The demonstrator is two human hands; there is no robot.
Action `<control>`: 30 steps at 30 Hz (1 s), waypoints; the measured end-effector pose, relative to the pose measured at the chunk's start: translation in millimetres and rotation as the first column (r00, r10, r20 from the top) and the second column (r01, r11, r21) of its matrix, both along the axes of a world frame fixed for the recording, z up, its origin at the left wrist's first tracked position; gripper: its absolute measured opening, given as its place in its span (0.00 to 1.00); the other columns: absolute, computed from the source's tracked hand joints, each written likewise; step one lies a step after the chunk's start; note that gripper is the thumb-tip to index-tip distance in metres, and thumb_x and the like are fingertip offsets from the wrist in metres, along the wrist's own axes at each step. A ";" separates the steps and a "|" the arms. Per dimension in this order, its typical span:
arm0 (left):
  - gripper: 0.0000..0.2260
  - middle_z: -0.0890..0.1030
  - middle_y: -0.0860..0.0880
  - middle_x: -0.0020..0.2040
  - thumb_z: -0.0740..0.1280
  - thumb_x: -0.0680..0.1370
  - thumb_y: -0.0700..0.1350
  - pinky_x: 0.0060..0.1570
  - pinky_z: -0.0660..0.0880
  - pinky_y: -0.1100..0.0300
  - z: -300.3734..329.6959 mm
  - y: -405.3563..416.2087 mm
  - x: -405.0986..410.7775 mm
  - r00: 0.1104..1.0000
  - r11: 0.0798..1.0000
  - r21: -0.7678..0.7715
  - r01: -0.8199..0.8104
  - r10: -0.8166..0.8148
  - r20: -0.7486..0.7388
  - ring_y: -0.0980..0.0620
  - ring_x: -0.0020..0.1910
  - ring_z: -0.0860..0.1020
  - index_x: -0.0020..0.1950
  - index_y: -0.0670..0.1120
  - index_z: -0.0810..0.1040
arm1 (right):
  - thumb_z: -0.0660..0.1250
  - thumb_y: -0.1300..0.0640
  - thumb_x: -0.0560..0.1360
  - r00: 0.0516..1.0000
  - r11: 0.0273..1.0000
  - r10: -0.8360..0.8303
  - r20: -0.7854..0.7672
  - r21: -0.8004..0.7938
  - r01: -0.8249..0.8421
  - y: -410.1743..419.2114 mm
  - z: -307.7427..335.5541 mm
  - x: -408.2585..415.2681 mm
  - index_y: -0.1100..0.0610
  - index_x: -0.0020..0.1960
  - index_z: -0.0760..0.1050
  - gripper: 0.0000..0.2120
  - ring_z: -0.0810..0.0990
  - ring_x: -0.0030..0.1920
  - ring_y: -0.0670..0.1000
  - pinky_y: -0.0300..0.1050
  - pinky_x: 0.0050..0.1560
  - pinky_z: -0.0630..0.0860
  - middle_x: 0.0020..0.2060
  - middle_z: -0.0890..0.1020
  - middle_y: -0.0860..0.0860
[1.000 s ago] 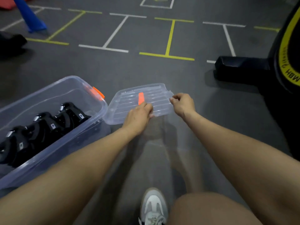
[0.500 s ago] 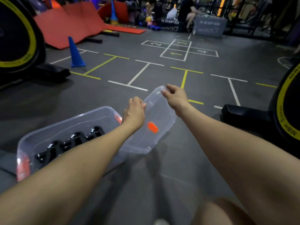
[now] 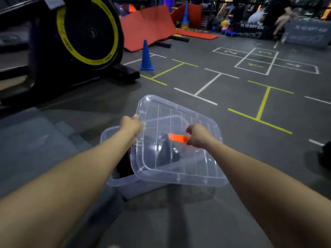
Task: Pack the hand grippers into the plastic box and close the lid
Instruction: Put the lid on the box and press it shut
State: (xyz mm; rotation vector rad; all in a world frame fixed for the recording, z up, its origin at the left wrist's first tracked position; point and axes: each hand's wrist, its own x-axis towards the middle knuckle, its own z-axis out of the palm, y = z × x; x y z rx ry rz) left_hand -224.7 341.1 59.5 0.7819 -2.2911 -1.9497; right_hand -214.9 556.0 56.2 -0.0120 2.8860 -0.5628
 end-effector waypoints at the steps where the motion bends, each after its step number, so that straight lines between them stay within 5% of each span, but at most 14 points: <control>1: 0.19 0.81 0.40 0.52 0.59 0.80 0.49 0.52 0.77 0.45 -3.3 -11.2 -1.7 1.000 0.999 0.038 -0.024 0.024 0.006 0.41 0.49 0.81 0.64 0.36 0.70 | 0.67 0.64 0.70 0.999 0.998 0.047 -0.010 0.047 -0.047 -9.1 -3.6 -5.1 0.61 0.61 0.75 0.19 0.77 0.60 0.60 0.51 0.61 0.75 0.60 0.78 0.59; 5: 0.17 0.78 0.46 0.39 0.58 0.81 0.48 0.39 0.77 0.56 -13.6 -47.3 -3.5 0.993 0.983 0.145 -0.110 0.102 0.058 0.53 0.25 0.79 0.63 0.36 0.69 | 0.70 0.52 0.70 0.977 0.970 0.211 -0.037 0.133 -0.205 -43.1 -18.4 -26.2 0.59 0.57 0.74 0.19 0.76 0.57 0.60 0.48 0.55 0.74 0.57 0.76 0.56; 7: 0.18 0.77 0.47 0.38 0.57 0.82 0.47 0.30 0.74 0.62 -22.2 -61.4 -5.7 0.989 0.979 0.147 -0.139 0.131 0.065 0.54 0.25 0.78 0.66 0.37 0.68 | 0.70 0.45 0.71 0.957 0.952 0.281 -0.074 0.150 -0.268 -55.6 -24.5 -34.5 0.58 0.55 0.73 0.20 0.75 0.56 0.58 0.46 0.49 0.70 0.55 0.75 0.55; 10: 0.17 0.77 0.48 0.39 0.56 0.82 0.46 0.20 0.73 0.68 -40.2 -80.2 -9.2 0.978 0.972 0.127 -0.198 0.186 0.100 0.55 0.28 0.78 0.66 0.37 0.69 | 0.70 0.50 0.71 0.927 0.935 0.342 -0.153 0.156 -0.319 -71.6 -37.0 -49.7 0.57 0.54 0.73 0.16 0.75 0.57 0.58 0.47 0.50 0.72 0.54 0.75 0.56; 13: 0.20 0.81 0.39 0.51 0.57 0.81 0.49 0.43 0.81 0.56 -59.9 -95.2 -8.9 0.955 0.966 -0.045 -0.256 0.260 0.139 0.43 0.47 0.81 0.62 0.34 0.71 | 0.69 0.54 0.72 0.907 0.918 0.384 -0.173 0.171 -0.357 -87.6 -50.4 -58.7 0.55 0.54 0.75 0.12 0.75 0.56 0.57 0.45 0.45 0.70 0.53 0.75 0.54; 15: 0.22 0.78 0.37 0.59 0.59 0.80 0.51 0.57 0.77 0.49 -70.3 -103.1 -6.6 0.947 0.953 -0.162 -0.255 0.280 0.157 0.39 0.56 0.79 0.62 0.33 0.72 | 0.69 0.52 0.72 0.901 0.912 0.401 -0.168 0.166 -0.375 -96.8 -55.1 -61.1 0.54 0.54 0.76 0.12 0.76 0.55 0.57 0.44 0.44 0.70 0.52 0.75 0.54; 18: 0.20 0.79 0.37 0.58 0.63 0.78 0.48 0.54 0.76 0.51 -79.2 -108.6 -5.9 0.946 0.945 -0.257 -0.205 0.259 0.196 0.39 0.56 0.79 0.61 0.34 0.75 | 0.67 0.56 0.72 0.898 0.907 0.414 -0.147 0.150 -0.393 -107.8 -58.1 -64.7 0.55 0.55 0.78 0.12 0.77 0.55 0.57 0.46 0.46 0.72 0.53 0.75 0.54; 21: 0.16 0.80 0.38 0.56 0.65 0.77 0.44 0.48 0.76 0.53 -86.4 -113.4 -5.8 0.940 0.941 -0.297 -0.161 0.238 0.246 0.40 0.53 0.80 0.59 0.33 0.76 | 0.71 0.48 0.71 0.894 0.905 0.422 -0.150 0.135 -0.404 -116.1 -62.9 -67.9 0.53 0.51 0.80 0.13 0.78 0.50 0.56 0.45 0.43 0.72 0.49 0.76 0.53; 30: 0.04 0.76 0.42 0.37 0.64 0.75 0.36 0.40 0.74 0.55 -97.1 -119.2 4.4 0.920 0.944 -0.326 -0.043 0.165 0.356 0.44 0.40 0.76 0.46 0.37 0.76 | 0.71 0.49 0.71 0.873 0.880 0.466 -0.140 0.171 -0.443 -128.1 -75.6 -68.7 0.53 0.51 0.81 0.11 0.79 0.53 0.57 0.46 0.46 0.74 0.51 0.76 0.53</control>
